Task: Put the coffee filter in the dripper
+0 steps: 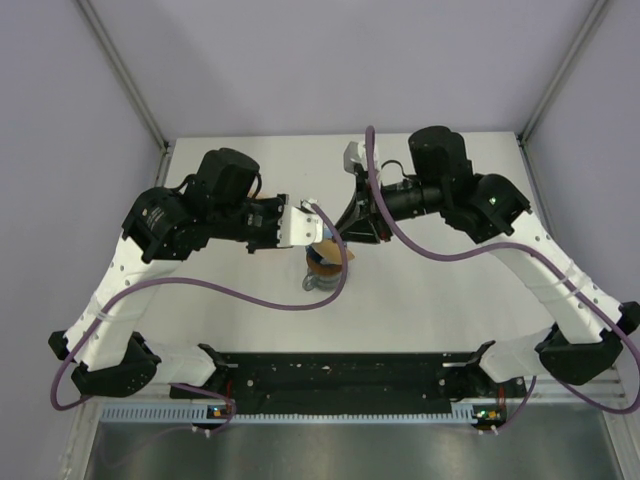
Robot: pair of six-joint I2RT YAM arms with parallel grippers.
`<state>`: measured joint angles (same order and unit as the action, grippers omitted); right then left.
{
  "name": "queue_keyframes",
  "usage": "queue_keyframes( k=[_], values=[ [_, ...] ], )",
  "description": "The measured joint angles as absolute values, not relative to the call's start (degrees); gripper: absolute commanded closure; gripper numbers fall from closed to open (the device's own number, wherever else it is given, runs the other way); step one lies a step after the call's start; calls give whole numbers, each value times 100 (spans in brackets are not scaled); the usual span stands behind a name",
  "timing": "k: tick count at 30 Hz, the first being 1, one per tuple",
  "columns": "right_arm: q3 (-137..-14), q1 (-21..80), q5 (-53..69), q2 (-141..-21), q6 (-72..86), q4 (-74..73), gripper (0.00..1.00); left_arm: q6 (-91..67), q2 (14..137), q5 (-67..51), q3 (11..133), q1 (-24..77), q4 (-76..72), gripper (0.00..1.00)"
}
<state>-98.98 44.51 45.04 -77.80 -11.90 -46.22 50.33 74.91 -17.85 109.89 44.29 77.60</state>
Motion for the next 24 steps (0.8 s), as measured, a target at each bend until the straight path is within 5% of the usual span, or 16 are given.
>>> queue_keyframes(
  k=[4, 10, 21, 24],
  values=[
    [-9835, 4456, 4486, -7780, -1179, -4622, 80, 5022, 7491, -1750, 10989, 4431, 7760, 100],
    [-9826, 4491, 4539, -7760, -1184, -4628, 100, 5024, 7491, -1667, 10989, 4431, 7760, 100],
    [-9625, 4493, 4724, -7404, -1129, -4611, 99, 4965, 7491, -1483, 10989, 4431, 7693, 100],
    [-9603, 4495, 4665, -7408, -1090, -4604, 86, 4963, 7491, -1452, 10989, 4431, 7666, 100]
  ],
)
